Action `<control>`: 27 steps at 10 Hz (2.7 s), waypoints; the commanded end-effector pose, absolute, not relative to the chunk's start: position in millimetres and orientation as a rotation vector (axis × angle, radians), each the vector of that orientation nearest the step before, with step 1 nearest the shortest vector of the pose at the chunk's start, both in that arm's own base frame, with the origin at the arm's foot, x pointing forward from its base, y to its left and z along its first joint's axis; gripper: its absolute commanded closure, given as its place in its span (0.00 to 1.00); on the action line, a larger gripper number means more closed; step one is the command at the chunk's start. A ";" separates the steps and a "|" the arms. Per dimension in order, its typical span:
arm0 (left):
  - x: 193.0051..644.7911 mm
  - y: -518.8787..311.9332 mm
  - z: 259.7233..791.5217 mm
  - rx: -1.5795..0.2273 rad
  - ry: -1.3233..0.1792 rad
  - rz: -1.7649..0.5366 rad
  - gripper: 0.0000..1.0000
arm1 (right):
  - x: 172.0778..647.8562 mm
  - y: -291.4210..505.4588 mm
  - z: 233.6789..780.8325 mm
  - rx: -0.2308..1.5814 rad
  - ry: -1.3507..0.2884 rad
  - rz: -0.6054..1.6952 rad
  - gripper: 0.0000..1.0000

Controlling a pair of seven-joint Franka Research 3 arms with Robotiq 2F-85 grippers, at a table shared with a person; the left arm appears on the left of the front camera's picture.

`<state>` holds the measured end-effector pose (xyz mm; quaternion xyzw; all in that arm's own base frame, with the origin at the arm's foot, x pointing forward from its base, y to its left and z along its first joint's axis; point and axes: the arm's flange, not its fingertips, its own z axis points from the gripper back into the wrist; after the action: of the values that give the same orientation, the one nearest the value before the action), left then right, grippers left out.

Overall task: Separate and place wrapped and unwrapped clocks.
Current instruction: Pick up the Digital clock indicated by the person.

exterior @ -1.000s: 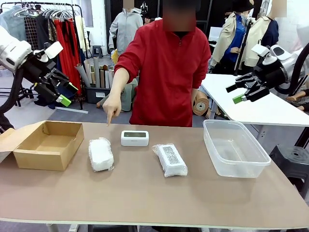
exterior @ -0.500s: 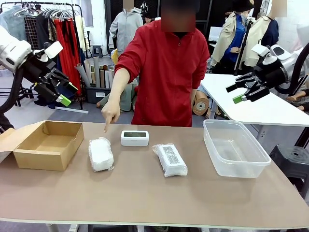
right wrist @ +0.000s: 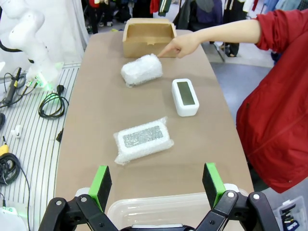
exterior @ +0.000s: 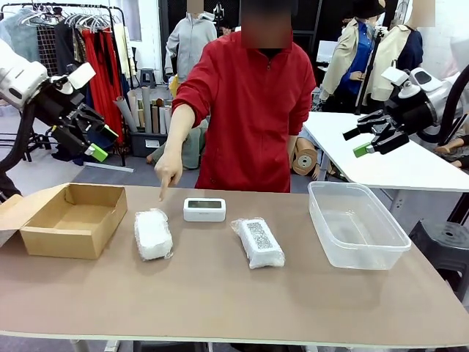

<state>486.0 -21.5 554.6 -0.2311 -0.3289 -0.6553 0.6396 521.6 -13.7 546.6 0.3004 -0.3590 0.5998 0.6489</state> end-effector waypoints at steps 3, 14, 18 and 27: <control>485.6 -22.0 555.8 -0.523 -0.763 -1.489 0.00 | 521.2 -14.1 547.2 0.681 -0.819 1.362 0.00; 431.8 -123.5 561.8 -0.329 -0.472 -1.018 0.00 | 521.2 -14.1 547.2 0.681 -0.819 1.362 0.00; 436.7 -155.6 539.8 -0.183 -0.490 -0.854 0.00 | 521.2 -14.1 547.2 0.681 -0.819 1.362 0.00; 455.1 -167.7 527.3 -0.211 -0.471 -0.630 0.00 | 521.2 -14.1 547.2 0.681 -0.819 1.362 0.00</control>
<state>445.4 -157.3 531.9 -0.1089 -0.2293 -0.3694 0.8939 521.7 -14.0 546.2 0.3006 -0.3588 0.5995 0.6492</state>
